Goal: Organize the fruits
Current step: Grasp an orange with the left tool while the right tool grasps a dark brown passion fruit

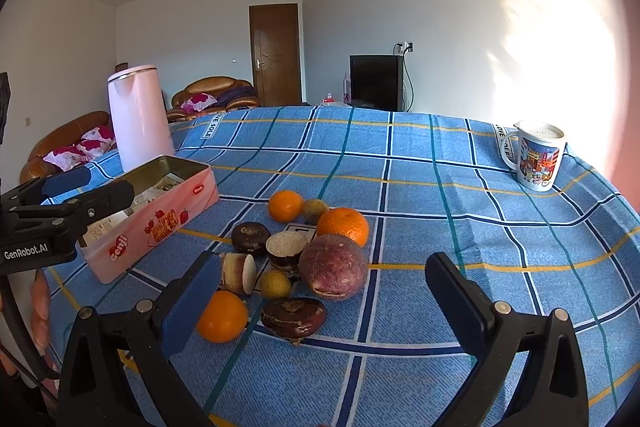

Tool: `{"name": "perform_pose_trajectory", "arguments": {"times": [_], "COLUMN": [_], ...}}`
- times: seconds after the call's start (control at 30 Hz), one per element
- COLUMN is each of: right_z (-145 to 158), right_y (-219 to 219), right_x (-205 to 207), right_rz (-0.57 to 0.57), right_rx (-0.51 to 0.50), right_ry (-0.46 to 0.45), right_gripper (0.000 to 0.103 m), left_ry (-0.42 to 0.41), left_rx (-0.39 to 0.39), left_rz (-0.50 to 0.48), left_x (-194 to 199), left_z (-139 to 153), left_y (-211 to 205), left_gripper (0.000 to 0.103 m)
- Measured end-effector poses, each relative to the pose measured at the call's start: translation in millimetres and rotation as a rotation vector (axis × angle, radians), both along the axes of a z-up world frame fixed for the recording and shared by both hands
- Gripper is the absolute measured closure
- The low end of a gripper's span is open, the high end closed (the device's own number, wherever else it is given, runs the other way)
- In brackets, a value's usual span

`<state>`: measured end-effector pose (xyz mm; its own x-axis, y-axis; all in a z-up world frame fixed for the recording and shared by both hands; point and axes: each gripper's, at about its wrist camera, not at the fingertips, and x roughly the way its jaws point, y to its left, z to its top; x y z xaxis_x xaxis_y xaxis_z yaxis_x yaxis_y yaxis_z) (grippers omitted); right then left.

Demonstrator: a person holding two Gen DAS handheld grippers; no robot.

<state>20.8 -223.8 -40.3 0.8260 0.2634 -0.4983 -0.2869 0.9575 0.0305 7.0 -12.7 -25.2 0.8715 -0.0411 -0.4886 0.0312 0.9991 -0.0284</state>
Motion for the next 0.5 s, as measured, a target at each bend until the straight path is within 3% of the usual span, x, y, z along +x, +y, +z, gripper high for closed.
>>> {"name": "perform_pose_trajectory", "arguments": {"times": [0.13,0.23,0.4,0.5], "right_z": [-11.4,-16.7,-22.6,-27.0], "right_y": [-1.2,-0.3,7.0,7.7], "right_x": [4.9,10.9,13.4,14.6], "right_rz": [-0.008,0.010,0.051,0.094], "right_rx": [-0.032,-0.051,-0.091,-0.071], "right_ry": [0.042,0.086,0.131,0.173], "right_gripper": [0.004,0.022,0.026,0.034], "left_ry": [0.051,0.088,0.105,0.121], "left_rx": [-0.019,-0.035,-0.037,-0.040], "left_rz": [-0.051,-0.084,-0.135,-0.160], "left_x": [4.6,7.8,6.3,6.7], "left_z": [-14.9,-25.1,-29.7,-32.1], "left_y": [-11.3,-18.8,-30.6,-36.1], "left_gripper": [0.000,0.001,0.007,0.011]}}
